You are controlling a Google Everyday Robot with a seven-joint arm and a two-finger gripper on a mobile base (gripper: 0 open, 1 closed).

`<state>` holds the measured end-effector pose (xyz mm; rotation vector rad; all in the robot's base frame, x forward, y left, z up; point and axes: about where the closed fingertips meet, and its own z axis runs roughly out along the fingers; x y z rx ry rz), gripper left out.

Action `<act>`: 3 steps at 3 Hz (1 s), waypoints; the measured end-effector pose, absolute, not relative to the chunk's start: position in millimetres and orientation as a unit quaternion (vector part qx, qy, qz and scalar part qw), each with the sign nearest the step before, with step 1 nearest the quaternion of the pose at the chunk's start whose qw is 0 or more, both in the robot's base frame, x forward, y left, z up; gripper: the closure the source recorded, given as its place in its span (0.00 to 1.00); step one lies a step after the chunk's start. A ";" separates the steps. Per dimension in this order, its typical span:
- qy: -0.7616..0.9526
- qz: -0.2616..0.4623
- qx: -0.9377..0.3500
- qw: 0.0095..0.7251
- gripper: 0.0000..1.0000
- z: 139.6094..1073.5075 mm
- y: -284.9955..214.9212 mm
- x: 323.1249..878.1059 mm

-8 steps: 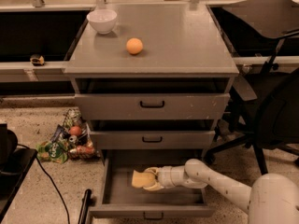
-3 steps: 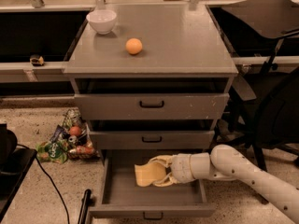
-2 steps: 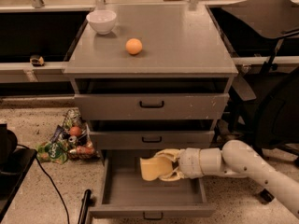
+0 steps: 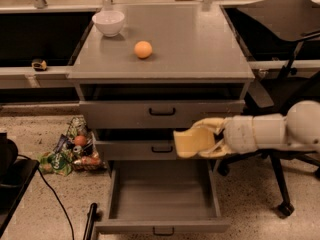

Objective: Pick sponge from bottom drawer and place on counter

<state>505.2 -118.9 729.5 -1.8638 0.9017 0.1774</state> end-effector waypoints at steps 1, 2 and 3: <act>0.372 0.003 -0.793 0.482 1.00 813.7 -147.1 518.9; 0.372 0.003 -0.793 0.482 1.00 813.7 -147.1 519.0; 0.363 -0.004 -0.799 0.478 1.00 844.7 -151.1 535.6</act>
Offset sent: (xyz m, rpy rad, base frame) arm 0.0094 -0.0216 0.0575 -0.0855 -0.0605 -0.0352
